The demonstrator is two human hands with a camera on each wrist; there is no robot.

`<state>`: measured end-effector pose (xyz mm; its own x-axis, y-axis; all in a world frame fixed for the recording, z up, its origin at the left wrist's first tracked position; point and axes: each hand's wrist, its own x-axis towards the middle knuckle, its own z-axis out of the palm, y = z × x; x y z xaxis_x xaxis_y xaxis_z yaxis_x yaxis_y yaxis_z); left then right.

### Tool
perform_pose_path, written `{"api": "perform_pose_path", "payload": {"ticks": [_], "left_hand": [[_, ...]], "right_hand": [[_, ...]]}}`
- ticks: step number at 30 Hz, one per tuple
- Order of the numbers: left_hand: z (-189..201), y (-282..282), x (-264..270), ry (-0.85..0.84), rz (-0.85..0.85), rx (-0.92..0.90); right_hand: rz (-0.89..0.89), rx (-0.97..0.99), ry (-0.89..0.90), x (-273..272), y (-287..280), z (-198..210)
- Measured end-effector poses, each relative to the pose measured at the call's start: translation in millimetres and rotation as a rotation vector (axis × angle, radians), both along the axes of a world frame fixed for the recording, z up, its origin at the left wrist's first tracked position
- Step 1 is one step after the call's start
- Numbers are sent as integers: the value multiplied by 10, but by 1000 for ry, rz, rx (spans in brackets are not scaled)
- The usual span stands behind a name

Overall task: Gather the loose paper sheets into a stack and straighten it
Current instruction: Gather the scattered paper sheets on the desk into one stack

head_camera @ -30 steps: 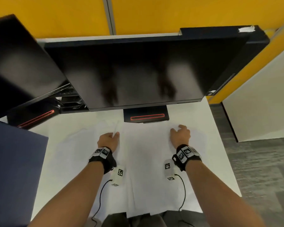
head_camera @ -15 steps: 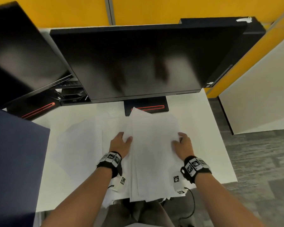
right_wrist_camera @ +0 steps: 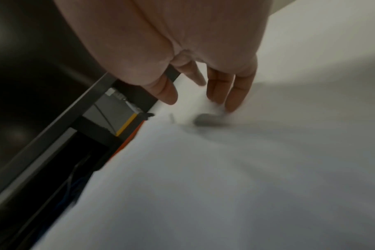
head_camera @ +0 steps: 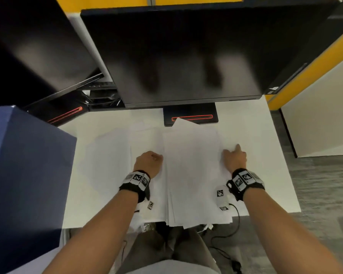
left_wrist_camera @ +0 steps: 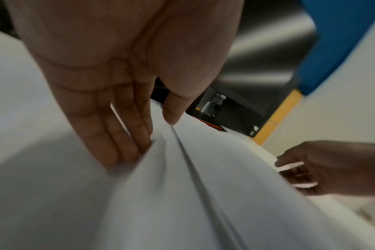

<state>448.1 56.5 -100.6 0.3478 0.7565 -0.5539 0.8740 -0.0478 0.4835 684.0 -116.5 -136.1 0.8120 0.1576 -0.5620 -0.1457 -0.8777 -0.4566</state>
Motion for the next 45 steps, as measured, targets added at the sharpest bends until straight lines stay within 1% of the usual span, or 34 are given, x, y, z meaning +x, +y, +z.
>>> {"api": "perform_pose_path", "payload": {"ticks": [3, 6, 7, 9, 10, 12, 15, 16, 18, 20, 21, 23, 25, 27, 28, 30, 32, 34, 35, 38, 39, 40, 42, 45], "left_hand": [[25, -77, -394, 118, -154, -83], [-33, -277, -577, 130, -227, -163], [-48, -357, -583, 120, -225, -186], [-55, -506, -560, 102, -231, -217], [-47, -549, -543, 103, -254, -208], [-16, -560, -552, 128, -285, -165], [-12, -526, -631, 152, -295, -86], [-29, -545, -639, 149, -314, -85], [-60, -637, -638, 135, -366, -142], [-56, -667, -630, 138, -379, -179], [-42, -604, -634, 141, -358, -168], [-32, -350, -660, 151, -247, -82], [-63, -32, -677, 186, -86, 47], [-108, 200, -642, 239, 97, 104], [-124, 274, -602, 247, 169, 86], [-155, 356, -498, 203, 250, -21], [-197, 361, -360, 146, 232, -89], [-222, 287, -200, 100, 149, -93], [-245, 229, -115, 59, 137, -88], [-209, 105, 33, -155, 249, -108], [-175, 107, 13, -203, 272, -87], [-139, 127, -45, -218, 256, -56], [-107, 173, -266, -139, 160, -9], [-137, 145, -671, 113, -60, -23]], "right_hand": [[12, -87, 46, -145, -400, 13], [105, -124, -22, -555, -570, -17], [180, -142, -11, -720, -556, -12], [371, -173, -63, -956, -545, 27], [391, -203, -59, -1018, -510, 104], [385, -176, -30, -992, -549, 147], [392, -290, -96, -928, -686, 116], [381, -300, -75, -933, -711, 102], [451, -338, -14, -1000, -730, 97], [490, -368, 19, -1058, -701, 132], [474, -368, 26, -1038, -691, 150], [372, -326, 30, -883, -673, 141], [241, -209, 27, -674, -614, 161], [99, -58, 6, -485, -495, 167], [49, 7, 5, -415, -408, 165], [0, 100, 26, -345, -195, 121], [20, 134, 41, -348, 47, 50], [86, 128, 46, -396, 273, -50], [121, 128, 48, -420, 370, -102], [193, 190, 10, -483, 546, -75], [189, 210, -4, -466, 523, -33], [177, 221, -32, -432, 469, -10], [145, 166, -63, -358, 244, 11], [182, 47, 24, -437, -136, -40]]}}
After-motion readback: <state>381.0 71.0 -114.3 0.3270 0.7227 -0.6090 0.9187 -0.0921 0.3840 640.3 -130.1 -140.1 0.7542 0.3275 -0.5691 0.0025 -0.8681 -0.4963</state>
